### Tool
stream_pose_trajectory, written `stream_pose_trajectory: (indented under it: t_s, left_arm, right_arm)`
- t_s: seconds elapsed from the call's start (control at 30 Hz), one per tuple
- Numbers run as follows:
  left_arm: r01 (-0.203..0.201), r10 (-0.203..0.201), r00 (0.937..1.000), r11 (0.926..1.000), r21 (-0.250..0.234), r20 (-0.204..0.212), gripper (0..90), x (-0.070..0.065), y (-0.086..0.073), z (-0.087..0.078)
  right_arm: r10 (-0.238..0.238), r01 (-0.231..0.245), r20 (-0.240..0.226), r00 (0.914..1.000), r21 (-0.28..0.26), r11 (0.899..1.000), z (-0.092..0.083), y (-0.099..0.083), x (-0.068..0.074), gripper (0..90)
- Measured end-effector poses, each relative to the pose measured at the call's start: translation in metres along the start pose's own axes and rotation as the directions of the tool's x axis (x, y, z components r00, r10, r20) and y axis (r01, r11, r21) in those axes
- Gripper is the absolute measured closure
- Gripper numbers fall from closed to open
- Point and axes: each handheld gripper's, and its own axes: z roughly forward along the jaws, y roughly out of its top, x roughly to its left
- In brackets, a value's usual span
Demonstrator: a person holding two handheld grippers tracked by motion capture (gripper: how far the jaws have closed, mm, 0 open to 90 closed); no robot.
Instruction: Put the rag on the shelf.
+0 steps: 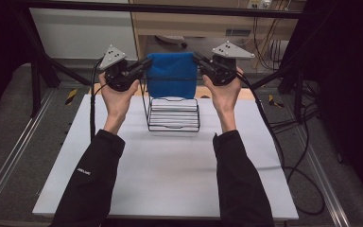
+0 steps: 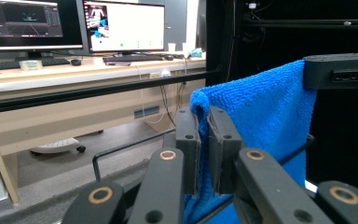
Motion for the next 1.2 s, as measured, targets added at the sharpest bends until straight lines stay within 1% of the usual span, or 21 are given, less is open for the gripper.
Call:
stream_pose_trajectory:
  t_s: [0.03,0.17,0.2,0.3,0.33,0.43,0.53,0.57,0.6,0.63,0.87,1.2]
  left_arm:
    - [-0.005,0.005,1.0,1.0,0.004,0.0,83.6,0.0,-0.001,-0.001]
    - [0.001,-0.001,1.0,0.9998,0.019,0.009,83.4,-0.002,-0.003,-0.003]
    - [-0.006,0.006,1.0,0.9999,0.016,0.004,83.3,-0.002,-0.003,-0.005]
    - [-0.011,0.011,0.9998,0.9998,0.016,0.016,83.3,-0.004,-0.005,-0.008]
    - [-0.008,0.007,0.9996,0.9998,0.02,0.026,83.2,-0.005,-0.006,-0.008]
    - [-0.013,0.012,0.9996,0.9995,0.03,0.027,83.1,-0.006,-0.008,-0.01]
    - [-0.004,0.002,0.9993,0.9994,0.036,0.038,82.8,-0.007,-0.01,-0.012]
    - [-0.01,0.008,0.9991,0.999,0.045,0.041,82.6,-0.007,-0.011,-0.013]
    - [-0.003,0.001,0.9991,0.9988,0.048,0.043,82.4,-0.008,-0.012,-0.012]
    - [-0.015,0.013,0.9989,0.998,0.062,0.045,82.2,-0.008,-0.012,-0.013]
    - [-0.024,0.019,0.9985,0.9956,0.091,0.051,81.9,-0.01,-0.018,-0.015]
    - [-0.039,0.03,0.9973,0.9886,0.145,0.066,80.4,-0.009,-0.028,-0.018]
  right_arm:
    - [0.004,-0.004,-0.005,1.0,0.002,1.0,-0.001,0.0,0.001,86.7]
    - [-0.006,0.006,-0.017,0.9998,0.009,1.0,-0.005,-0.002,0.005,86.7]
    - [-0.01,0.01,-0.019,0.9998,0.009,1.0,-0.006,-0.002,0.005,86.7]
    - [-0.014,0.014,-0.029,0.9995,0.01,1.0,-0.01,-0.003,0.007,86.7]
    - [-0.013,0.013,-0.032,0.9994,0.012,1.0,-0.012,-0.004,0.007,86.7]
    - [-0.021,0.022,-0.038,0.9991,0.024,0.999,-0.015,-0.006,0.009,86.7]
    - [-0.017,0.019,-0.049,0.9987,0.033,0.999,-0.018,-0.008,0.011,86.6]
    - [-0.018,0.02,-0.054,0.9984,0.037,0.999,-0.019,-0.009,0.011,86.6]
    - [-0.011,0.014,-0.056,0.9984,0.042,0.999,-0.02,-0.011,0.012,86.6]
    - [-0.008,0.01,-0.057,0.9984,0.048,0.999,-0.021,-0.012,0.012,86.6]
    - [-0.003,0.009,-0.076,0.9971,0.076,0.997,-0.024,-0.019,0.014,86.6]
    - [-0.005,0.018,-0.112,0.9936,0.113,0.993,-0.027,-0.026,0.018,86.5]
